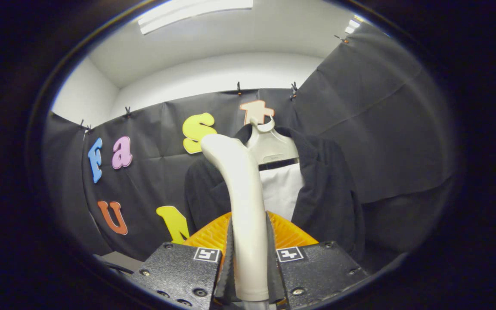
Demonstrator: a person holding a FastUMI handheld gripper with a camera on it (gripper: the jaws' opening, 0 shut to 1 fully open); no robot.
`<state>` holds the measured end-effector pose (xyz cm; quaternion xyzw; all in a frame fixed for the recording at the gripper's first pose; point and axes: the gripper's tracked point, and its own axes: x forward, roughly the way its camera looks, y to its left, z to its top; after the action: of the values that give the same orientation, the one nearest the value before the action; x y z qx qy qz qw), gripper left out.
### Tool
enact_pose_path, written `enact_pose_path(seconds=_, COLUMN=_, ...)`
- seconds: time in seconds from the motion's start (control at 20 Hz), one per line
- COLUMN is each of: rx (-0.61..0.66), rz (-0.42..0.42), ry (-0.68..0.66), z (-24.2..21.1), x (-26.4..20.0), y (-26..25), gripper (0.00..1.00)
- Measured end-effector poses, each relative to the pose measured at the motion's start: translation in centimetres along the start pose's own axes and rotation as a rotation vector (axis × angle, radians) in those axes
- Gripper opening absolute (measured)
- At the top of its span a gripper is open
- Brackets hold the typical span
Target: Iron the clothes twice with a garment steamer, once on the left side and once on the right side.
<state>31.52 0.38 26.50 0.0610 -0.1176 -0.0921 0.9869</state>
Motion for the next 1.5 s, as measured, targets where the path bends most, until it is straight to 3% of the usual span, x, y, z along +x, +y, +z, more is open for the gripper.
enact_pose_path(seconds=0.7, rx=-0.06, rz=-0.139, ry=0.119, z=-7.2, x=-2.5, y=0.1, gripper=0.34)
enact_pose_path(seconds=1.5, rx=-0.051, rz=-0.194, ry=0.29, z=-15.4, x=-5.7, y=-2.3, gripper=0.35)
